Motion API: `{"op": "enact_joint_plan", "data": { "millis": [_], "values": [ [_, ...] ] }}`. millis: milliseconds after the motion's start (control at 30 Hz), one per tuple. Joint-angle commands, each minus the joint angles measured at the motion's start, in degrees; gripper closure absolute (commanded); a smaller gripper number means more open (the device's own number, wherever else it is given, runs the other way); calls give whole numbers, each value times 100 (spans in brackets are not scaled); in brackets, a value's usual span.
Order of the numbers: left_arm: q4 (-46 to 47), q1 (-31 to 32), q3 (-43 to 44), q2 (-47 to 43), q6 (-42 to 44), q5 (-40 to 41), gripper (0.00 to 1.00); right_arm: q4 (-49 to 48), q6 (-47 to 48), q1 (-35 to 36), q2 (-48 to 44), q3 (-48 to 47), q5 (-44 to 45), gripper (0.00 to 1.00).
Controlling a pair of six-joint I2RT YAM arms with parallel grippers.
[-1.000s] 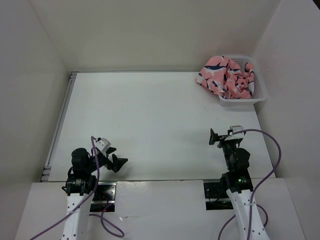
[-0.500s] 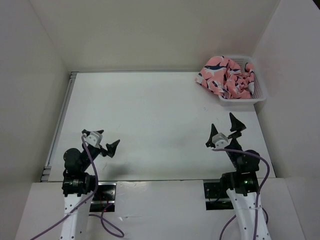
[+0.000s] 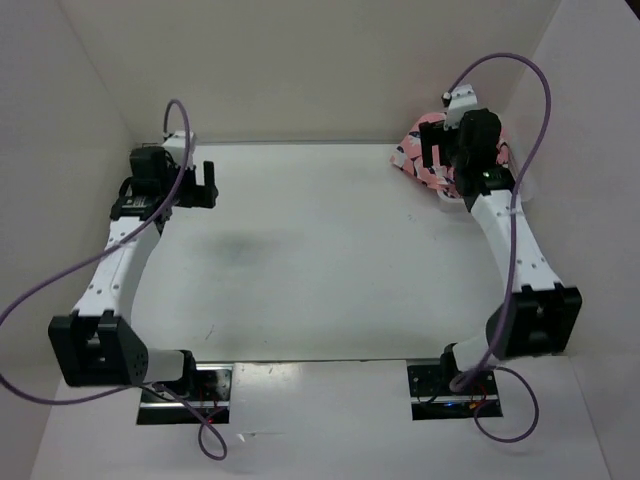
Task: Fold and stack the shorts
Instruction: Grab the shorts from the pile
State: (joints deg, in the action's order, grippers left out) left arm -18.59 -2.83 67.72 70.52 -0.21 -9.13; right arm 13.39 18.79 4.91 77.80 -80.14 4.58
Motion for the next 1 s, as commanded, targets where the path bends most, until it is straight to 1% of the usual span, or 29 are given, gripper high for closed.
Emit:
{"op": "enact_joint_plan", "data": {
  "millis": [0, 33, 67, 100, 133, 167, 200, 267, 300, 333, 367, 400, 500, 600, 700, 733, 767, 800, 833, 933, 967],
  "values": [
    [-1156, 151, 381, 593, 21, 613, 0, 841, -1481, -437, 734, -449, 492, 1],
    [-1156, 151, 382, 655, 21, 614, 0, 841, -1901, -560, 980, -615, 404, 1],
    [-1156, 151, 495, 847, 21, 614, 0, 841, -2105, -700, 1244, -956, 403, 1],
    [-1234, 151, 688, 980, 21, 544, 0, 893, -2290, -945, 1742, -1116, 351, 4],
    [-1322, 151, 785, 1120, 21, 413, 0, 894, -2553, -1043, 1982, -1266, 412, 6],
    [-1410, 151, 865, 1374, 21, 333, 0, 824, -2616, -1123, 2220, -1555, 517, 8],
    [-1471, 212, 926, 1464, 21, 280, 0, 710, -2617, -1184, 2666, -1679, 666, 9],
    [-1472, 300, 988, 1710, 21, 446, 0, 648, -2678, -1247, 3090, -2118, 1270, 9],
    [-1472, 379, 1041, 1780, 21, 516, 0, 587, -2783, -1342, 3492, -2259, 1395, 9],
    [-1472, 380, 1041, 1955, 21, 613, 0, 586, -2784, -1448, 3670, -2539, 1484, 11],
    [-1472, 458, 1102, 2044, 21, 779, 0, 586, -2871, -1501, 3837, -2646, 1484, 13],
    [-1524, 459, 1103, 2132, 21, 781, 0, 586, -2872, -1501, 4100, -2726, 1484, 13],
    [-1578, 459, 1382, 2457, 21, 764, 0, 525, -2820, -1501, 4374, -2797, 1196, 13],
    [-1578, 459, 1577, 2790, 21, 702, 0, 525, -2758, -1501, 4638, -2858, 722, 13],
    [-1578, 459, 1639, 2905, 21, 869, 0, 577, -2705, -1501, 4709, -2858, 526, 17],
    [-1578, 459, 1639, 2906, 21, 929, 0, 577, -2705, -1501, 4709, -2858, 526, 21],
    [-1578, 459, 1639, 2975, 21, 930, 0, 577, -2757, -1501, 4709, -2858, 526, 29],
    [-1578, 459, 1639, 2976, 21, 860, 0, 577, -2758, -1501, 4761, -2789, 613, 34],
    [-1578, 459, 1639, 2976, 21, 860, 0, 577, -2818, -1501, 4762, -2788, 614, 43],
    [-1578, 459, 1691, 2976, 21, 719, 0, 577, -2819, -1501, 4762, -2674, 693, 62],
    [-1578, 459, 1691, 2976, 21, 719, 0, 577, -2819, -1501, 4762, -2674, 693, 77]
  ]
}}
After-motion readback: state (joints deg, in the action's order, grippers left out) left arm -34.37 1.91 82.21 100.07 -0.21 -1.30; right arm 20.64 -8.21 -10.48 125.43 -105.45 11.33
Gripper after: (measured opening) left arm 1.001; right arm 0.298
